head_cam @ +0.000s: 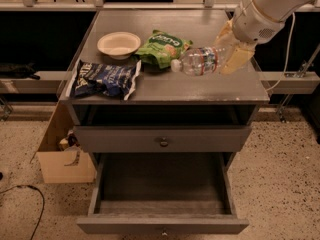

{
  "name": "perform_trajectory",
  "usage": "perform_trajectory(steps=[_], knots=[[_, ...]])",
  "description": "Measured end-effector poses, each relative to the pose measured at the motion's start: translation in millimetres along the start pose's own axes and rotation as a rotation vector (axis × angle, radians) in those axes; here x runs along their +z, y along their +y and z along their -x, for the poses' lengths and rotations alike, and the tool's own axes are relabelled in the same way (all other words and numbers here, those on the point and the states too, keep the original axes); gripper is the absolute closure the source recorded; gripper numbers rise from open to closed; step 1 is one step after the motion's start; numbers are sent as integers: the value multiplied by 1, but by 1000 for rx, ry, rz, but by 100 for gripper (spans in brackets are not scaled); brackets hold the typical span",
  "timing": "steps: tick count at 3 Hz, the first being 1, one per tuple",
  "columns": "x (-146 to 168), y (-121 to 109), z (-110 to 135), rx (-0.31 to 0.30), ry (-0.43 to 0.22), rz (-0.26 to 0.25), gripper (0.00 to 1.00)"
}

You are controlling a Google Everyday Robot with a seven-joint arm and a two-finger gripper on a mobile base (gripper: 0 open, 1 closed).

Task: Place water bottle into middle drawer

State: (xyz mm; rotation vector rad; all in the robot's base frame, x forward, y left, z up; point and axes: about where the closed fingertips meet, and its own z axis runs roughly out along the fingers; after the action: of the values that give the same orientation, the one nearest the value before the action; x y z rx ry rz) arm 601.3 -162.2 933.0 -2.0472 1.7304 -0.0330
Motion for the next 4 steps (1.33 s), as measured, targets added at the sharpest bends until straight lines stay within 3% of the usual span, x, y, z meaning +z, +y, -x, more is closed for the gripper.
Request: perform_trajectory(steps=[2,3,4], knots=[[4,101,11,126,-68,-9,100],[17,123,7,143,-63,28,100],[17,123,7,143,-63,28,100]])
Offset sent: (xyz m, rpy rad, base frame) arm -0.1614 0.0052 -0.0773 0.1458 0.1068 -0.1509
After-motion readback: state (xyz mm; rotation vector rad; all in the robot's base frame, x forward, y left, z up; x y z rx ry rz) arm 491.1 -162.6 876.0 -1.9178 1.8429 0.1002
